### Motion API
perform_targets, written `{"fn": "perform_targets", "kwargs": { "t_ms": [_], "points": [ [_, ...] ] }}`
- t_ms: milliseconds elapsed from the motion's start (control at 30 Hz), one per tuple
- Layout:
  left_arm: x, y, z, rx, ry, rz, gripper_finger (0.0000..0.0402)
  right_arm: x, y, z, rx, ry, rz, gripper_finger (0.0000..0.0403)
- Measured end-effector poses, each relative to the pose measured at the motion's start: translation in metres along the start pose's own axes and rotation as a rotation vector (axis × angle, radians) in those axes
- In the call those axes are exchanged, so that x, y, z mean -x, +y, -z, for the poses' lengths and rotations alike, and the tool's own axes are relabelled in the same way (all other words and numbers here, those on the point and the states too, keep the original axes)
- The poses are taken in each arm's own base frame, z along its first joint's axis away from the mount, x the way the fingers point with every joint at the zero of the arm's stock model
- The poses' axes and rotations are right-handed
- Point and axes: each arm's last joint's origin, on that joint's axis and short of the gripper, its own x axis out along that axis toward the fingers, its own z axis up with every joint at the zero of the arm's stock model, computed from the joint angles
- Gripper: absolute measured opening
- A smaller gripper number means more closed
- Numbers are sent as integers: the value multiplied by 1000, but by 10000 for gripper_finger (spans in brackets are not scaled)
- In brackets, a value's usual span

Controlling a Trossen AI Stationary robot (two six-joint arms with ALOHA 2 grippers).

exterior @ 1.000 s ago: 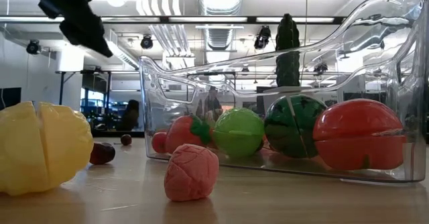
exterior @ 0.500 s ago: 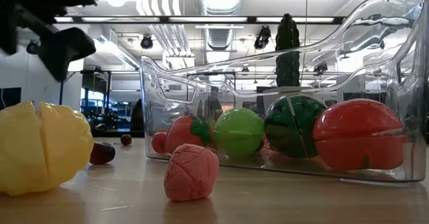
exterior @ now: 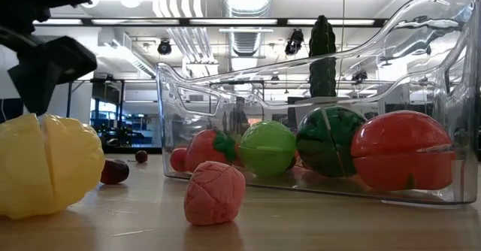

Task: Pick and placing Produce into tupperware
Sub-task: Put the red strawberry into the transparent bin

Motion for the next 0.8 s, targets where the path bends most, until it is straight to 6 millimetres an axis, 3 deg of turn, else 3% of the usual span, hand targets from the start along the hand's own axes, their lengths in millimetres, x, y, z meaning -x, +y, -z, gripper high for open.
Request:
{"fn": "perform_targets", "kwargs": {
  "t_ms": [233,367,533,800],
  "points": [
    [-15,-9,-6,179,-58,41,283,28,0,-10,199,-105,61,370],
    [-22,-13,-5,255,-39,24,283,55,-4,-20,332,-174,152,370],
    [-31,-21,-5,205,-8,18,283,91,-12,-29,532,-197,239,370],
    [-48,-24,-11,166,-34,-84,283,141,-22,-52,682,-345,297,370]
  ]
}}
